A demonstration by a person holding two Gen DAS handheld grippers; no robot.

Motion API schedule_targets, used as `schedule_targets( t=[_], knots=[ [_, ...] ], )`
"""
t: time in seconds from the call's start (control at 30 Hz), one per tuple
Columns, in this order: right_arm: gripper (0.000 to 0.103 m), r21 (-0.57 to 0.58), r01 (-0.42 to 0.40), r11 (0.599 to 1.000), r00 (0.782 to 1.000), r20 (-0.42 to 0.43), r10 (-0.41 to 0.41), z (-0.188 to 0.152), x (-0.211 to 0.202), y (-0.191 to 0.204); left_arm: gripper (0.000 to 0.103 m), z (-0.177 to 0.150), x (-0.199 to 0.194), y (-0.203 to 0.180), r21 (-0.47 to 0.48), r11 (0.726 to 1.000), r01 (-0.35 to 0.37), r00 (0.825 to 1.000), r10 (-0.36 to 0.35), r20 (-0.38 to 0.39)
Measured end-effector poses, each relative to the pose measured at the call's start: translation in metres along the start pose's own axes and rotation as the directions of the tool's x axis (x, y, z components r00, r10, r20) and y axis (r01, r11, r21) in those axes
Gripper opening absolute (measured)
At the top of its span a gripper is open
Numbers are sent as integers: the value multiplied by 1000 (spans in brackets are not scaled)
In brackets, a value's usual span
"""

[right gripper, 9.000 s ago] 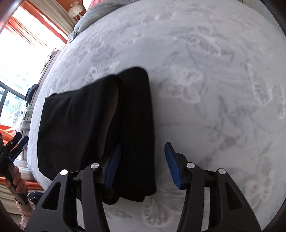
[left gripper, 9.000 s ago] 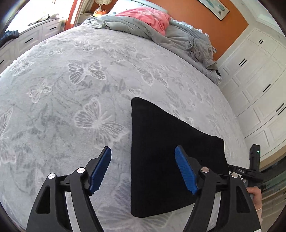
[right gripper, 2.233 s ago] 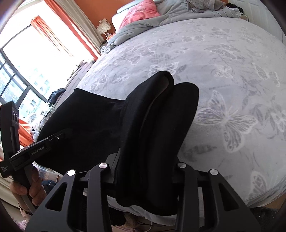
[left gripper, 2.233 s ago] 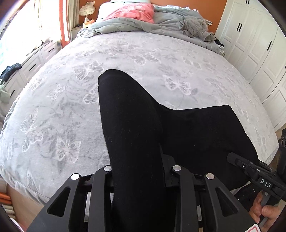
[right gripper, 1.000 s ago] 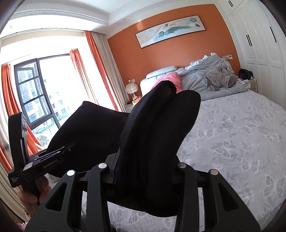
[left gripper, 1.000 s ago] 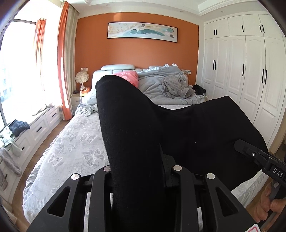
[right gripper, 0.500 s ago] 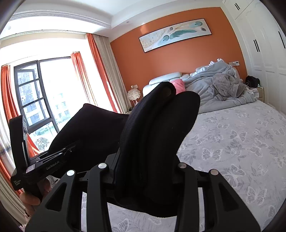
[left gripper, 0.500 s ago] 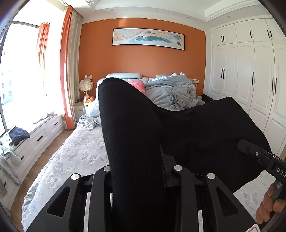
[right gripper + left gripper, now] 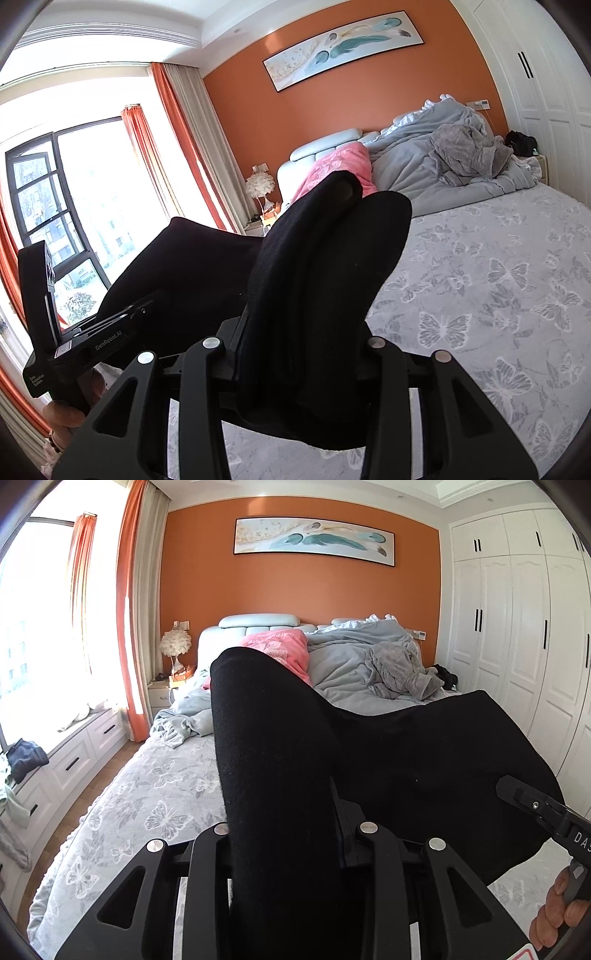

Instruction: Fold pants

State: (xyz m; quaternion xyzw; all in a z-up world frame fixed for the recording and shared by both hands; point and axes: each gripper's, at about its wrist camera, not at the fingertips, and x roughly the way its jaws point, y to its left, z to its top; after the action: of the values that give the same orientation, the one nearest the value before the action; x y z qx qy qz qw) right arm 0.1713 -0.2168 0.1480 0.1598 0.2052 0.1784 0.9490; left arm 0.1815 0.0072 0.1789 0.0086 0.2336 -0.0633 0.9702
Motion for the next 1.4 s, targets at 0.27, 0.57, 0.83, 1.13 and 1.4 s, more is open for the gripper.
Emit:
schedule_targets(
  t=[0.27,0.57,0.83,1.13,1.4],
  knots=[
    [36,28,8,1000,998,-60,-6,-18,62,-42,27,-23,80,10,-29,1000,6,998,-7,-63],
    [36,51,37,998,990,-139,-30,-56,116,-75,27,-64,149,17,-36,999,-1,988,-4,-154],
    [37,69,63,996,979,-198,-48,-88,146,-91,27,-100,188,27,-45,999,0,975,-10,-224],
    [37,74,62,995,976,-215,-45,-102,157,-98,27,-117,206,31,-48,999,7,969,-19,-247],
    [37,89,62,994,971,-235,-39,-111,167,-106,27,-123,216,39,-73,997,10,963,-29,-268]
  ],
)
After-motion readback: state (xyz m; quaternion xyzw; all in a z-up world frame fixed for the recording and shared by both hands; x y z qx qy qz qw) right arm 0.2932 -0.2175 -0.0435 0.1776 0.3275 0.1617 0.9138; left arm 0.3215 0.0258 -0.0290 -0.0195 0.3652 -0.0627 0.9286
